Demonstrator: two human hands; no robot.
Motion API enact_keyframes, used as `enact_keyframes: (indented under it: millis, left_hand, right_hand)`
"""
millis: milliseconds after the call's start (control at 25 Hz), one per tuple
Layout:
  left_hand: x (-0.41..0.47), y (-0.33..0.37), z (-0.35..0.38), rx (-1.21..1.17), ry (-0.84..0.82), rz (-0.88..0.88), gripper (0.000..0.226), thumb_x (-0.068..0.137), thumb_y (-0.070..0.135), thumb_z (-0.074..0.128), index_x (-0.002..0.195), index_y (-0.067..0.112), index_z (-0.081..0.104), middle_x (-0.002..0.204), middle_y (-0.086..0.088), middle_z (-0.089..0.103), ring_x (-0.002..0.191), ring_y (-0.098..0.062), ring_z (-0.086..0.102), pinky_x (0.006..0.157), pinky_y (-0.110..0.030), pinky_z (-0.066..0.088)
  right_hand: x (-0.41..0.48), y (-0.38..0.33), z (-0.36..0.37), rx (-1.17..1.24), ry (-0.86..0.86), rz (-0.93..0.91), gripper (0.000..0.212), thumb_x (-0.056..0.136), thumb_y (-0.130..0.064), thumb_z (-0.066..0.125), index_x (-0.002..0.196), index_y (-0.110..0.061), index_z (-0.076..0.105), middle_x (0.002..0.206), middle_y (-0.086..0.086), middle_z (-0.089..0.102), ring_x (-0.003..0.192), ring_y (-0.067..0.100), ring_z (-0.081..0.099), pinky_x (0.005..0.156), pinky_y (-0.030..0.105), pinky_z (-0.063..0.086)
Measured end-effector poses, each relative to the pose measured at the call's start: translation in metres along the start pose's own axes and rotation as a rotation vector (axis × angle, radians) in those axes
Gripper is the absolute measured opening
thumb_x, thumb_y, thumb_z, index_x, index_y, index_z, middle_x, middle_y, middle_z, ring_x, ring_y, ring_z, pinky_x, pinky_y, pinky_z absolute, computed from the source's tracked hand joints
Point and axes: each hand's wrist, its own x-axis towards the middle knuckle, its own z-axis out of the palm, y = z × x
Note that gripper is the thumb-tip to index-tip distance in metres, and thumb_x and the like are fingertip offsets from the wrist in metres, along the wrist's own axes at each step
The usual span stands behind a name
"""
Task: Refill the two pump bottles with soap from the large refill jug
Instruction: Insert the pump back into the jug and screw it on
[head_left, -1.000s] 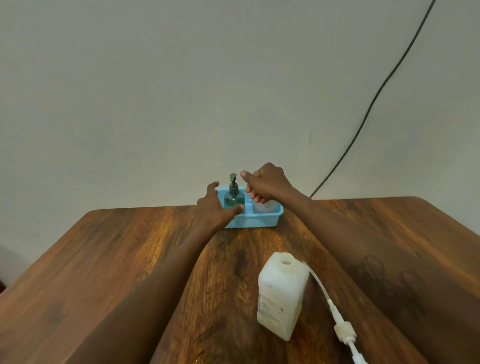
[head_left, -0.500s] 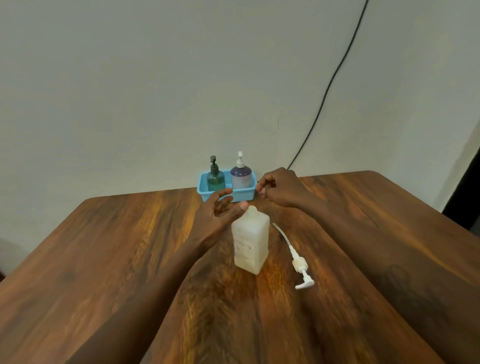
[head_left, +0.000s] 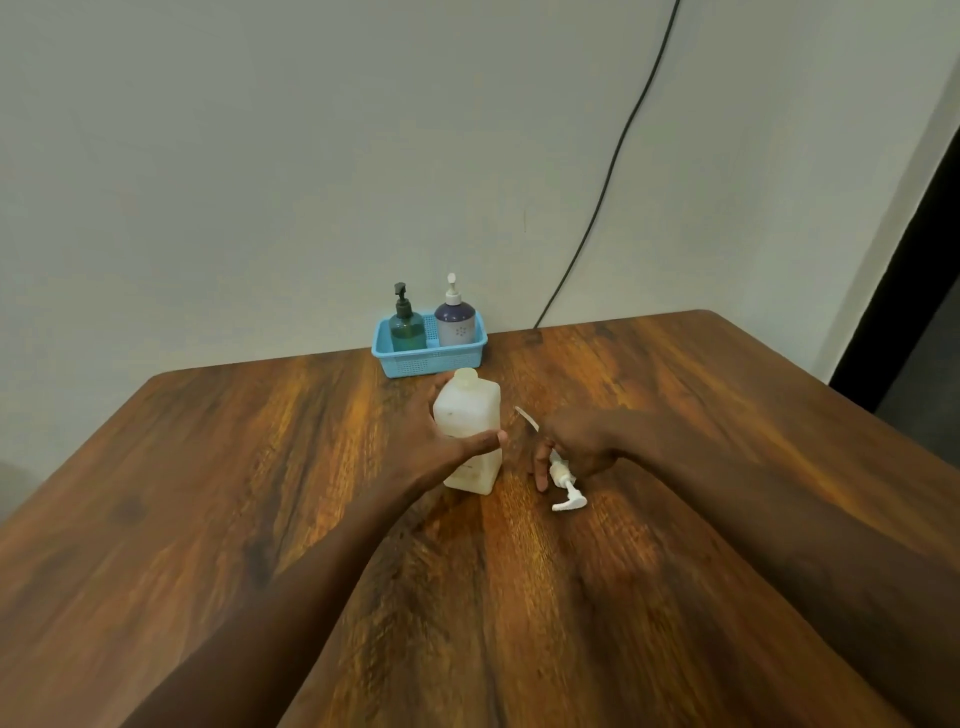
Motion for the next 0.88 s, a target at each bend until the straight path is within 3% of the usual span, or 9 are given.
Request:
enact_keyframes:
  millis: [120, 400, 600, 760, 880]
  left_hand:
    - [-0.004, -0.001, -0.001, 0.024, 0.032, 0.000, 0.099, 0.062, 0.052, 0.092, 0.146, 0.029, 0.044, 0.141, 0.004, 0.057, 0.116, -0.011, 0.054, 0.087, -0.024, 0.047]
    - [-0.010, -0.012, -0.017, 0.044, 0.118, -0.027, 0.107, 0.054, 0.071, 0.082, 0.147, 0.034, 0.043, 0.138, 0.005, 0.061, 0.118, -0.017, 0.061, 0.092, -0.041, 0.058]
    - [-0.011, -0.021, -0.033, 0.028, 0.164, -0.103, 0.096, 0.067, 0.043, 0.090, 0.148, 0.029, 0.041, 0.141, -0.001, 0.058, 0.115, -0.014, 0.055, 0.089, -0.033, 0.050]
    - [-0.011, -0.020, -0.039, 0.076, 0.154, -0.111, 0.097, 0.067, 0.045, 0.090, 0.149, 0.034, 0.038, 0.142, 0.002, 0.057, 0.112, -0.011, 0.052, 0.089, -0.031, 0.046]
    - [-0.010, -0.017, -0.042, 0.090, 0.149, -0.132, 0.096, 0.067, 0.045, 0.090, 0.148, 0.034, 0.039, 0.141, 0.002, 0.057, 0.111, -0.010, 0.051, 0.090, -0.033, 0.045]
  right_hand:
    - [-0.001, -0.005, 0.001, -0.055, 0.004, -0.004, 0.037, 0.081, -0.004, 0.078, 0.108, -0.029, 0.080, 0.126, -0.010, 0.069, 0.116, 0.012, 0.061, 0.095, 0.029, 0.049]
    - [0.010, -0.021, -0.004, -0.099, 0.194, -0.004, 0.034, 0.087, -0.014, 0.075, 0.117, -0.030, 0.075, 0.120, -0.006, 0.068, 0.108, 0.015, 0.061, 0.093, 0.038, 0.054]
    - [0.013, -0.036, -0.034, 0.196, 0.664, -0.046, 0.034, 0.095, -0.024, 0.065, 0.128, -0.030, 0.068, 0.119, -0.001, 0.070, 0.100, 0.013, 0.064, 0.086, 0.035, 0.057]
    - [0.007, -0.069, -0.071, 0.442, 1.087, -0.185, 0.031, 0.096, -0.029, 0.069, 0.123, -0.016, 0.070, 0.114, 0.004, 0.075, 0.099, 0.015, 0.071, 0.083, 0.036, 0.062]
    - [0.002, -0.095, -0.095, 0.557, 1.235, -0.275, 0.032, 0.095, -0.025, 0.070, 0.124, -0.012, 0.069, 0.107, 0.001, 0.077, 0.097, 0.014, 0.074, 0.085, 0.036, 0.062]
